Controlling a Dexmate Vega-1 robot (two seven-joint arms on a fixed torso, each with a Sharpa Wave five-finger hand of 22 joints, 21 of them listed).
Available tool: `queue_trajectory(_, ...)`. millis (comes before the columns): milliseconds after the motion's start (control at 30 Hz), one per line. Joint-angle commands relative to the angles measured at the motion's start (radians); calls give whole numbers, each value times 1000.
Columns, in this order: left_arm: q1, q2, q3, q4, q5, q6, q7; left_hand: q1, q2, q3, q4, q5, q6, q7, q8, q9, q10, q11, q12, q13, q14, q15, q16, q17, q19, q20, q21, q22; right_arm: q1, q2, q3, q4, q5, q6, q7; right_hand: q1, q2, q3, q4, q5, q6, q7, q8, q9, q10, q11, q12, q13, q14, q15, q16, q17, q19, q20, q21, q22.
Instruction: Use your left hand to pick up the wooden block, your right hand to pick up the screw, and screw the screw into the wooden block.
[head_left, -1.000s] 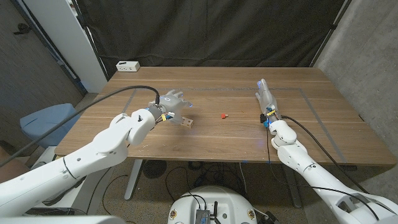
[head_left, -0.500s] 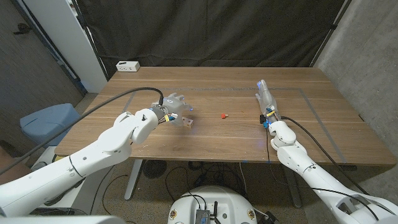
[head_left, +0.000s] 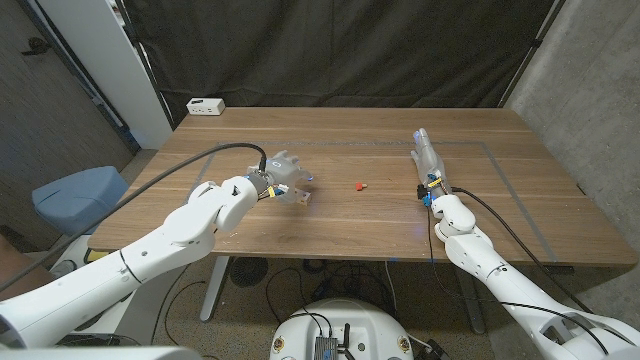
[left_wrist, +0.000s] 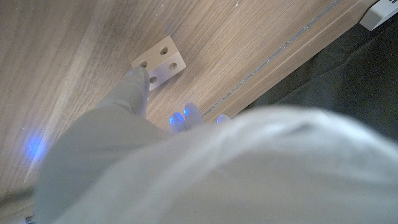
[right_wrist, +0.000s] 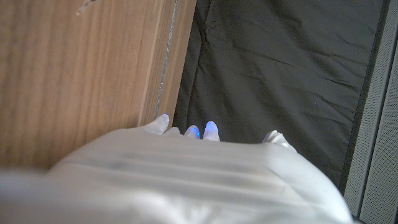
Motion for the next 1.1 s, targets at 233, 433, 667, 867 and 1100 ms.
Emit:
queue_trajectory(233,9,-20,12,80,-5,-56,122,29,2,-11,3,5,47,0,9,3,46,2,29,14,49,-12,10,3,-56,10,9,4,-4,-1,1,0,-5,-6,-14,-4,-6,-2,-5,9,1,-5,6,2,-4,-3,1,4,-13,6,9,0,-2,9,3,6)
queue_trajectory(433,7,-25,19,96,-8,-55,124,31,2,-14,5,4,52,4,6,3,63,2,38,18,61,-4,9,4,-49,10,9,4,5,2,-1,10,-4,-8,-9,-4,-5,-2,-6,9,1,-5,6,2,-5,-4,1,4,-14,6,9,0,-2,9,3,6)
queue_trajectory(667,-8,-36,36,114,-9,-63,120,31,1,-16,6,4,48,5,2,3,62,2,39,20,64,0,8,4,-45,10,9,4,12,3,-3,16,-5,-11,-7,-5,-5,-2,-7,9,-1,-6,5,2,-5,-6,1,4,-14,6,9,0,-2,8,3,6)
queue_trajectory(867,-15,-36,43,129,-16,-80,137,30,1,-20,7,4,44,9,-3,3,57,2,40,22,72,-4,8,4,-42,10,8,4,9,3,-2,19,-6,-8,-10,-5,-5,-2,-7,10,-1,-6,5,2,-6,-3,1,4,-15,6,9,0,-3,9,3,6)
queue_trajectory(1100,-23,-38,53,143,-19,-91,137,30,1,-23,8,4,48,12,-4,3,60,3,44,25,77,-7,7,4,-37,10,8,4,-1,4,-1,15,-6,-5,-17,-5,-5,-2,-8,10,0,-6,6,2,-6,-2,1,4,-17,7,9,0,-3,9,3,6)
